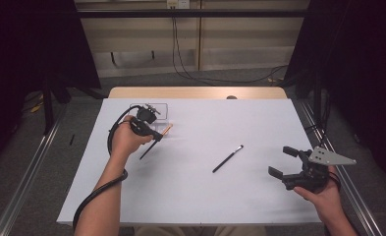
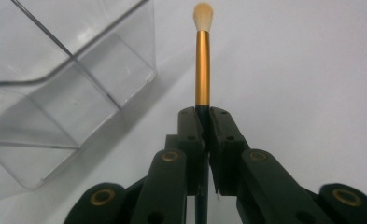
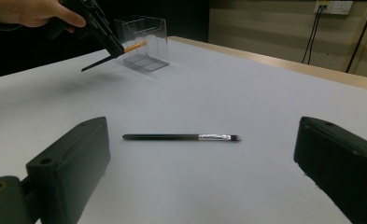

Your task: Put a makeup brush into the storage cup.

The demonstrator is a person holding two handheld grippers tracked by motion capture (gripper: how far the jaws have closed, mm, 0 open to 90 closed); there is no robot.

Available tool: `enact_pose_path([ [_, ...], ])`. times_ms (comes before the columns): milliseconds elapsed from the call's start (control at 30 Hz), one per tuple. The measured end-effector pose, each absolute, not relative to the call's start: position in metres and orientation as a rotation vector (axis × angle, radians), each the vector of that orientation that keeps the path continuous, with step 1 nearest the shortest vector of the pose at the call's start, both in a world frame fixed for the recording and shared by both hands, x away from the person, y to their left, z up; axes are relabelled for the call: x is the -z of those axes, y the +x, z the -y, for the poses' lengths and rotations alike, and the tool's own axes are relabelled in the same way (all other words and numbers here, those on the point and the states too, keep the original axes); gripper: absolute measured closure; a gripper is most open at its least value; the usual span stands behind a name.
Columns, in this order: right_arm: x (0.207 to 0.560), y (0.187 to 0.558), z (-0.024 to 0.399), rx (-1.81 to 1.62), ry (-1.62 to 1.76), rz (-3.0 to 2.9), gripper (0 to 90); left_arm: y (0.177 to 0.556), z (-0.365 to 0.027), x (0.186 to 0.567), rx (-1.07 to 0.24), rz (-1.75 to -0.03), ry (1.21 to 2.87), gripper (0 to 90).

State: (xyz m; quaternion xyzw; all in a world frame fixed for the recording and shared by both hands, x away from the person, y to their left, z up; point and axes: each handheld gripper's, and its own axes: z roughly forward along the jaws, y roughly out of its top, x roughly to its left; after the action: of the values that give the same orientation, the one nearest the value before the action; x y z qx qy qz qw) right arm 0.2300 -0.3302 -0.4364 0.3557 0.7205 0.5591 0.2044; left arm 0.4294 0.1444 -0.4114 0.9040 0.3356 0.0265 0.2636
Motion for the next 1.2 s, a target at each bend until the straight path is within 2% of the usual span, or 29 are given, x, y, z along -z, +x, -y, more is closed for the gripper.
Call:
enact_pose_path([
  [1200,0.436,0.23,0.332,-1.561,0.995,-2.002,3.2,0.421,-0.16,0.394,-0.23,-0.905,1.951,84.2],
])
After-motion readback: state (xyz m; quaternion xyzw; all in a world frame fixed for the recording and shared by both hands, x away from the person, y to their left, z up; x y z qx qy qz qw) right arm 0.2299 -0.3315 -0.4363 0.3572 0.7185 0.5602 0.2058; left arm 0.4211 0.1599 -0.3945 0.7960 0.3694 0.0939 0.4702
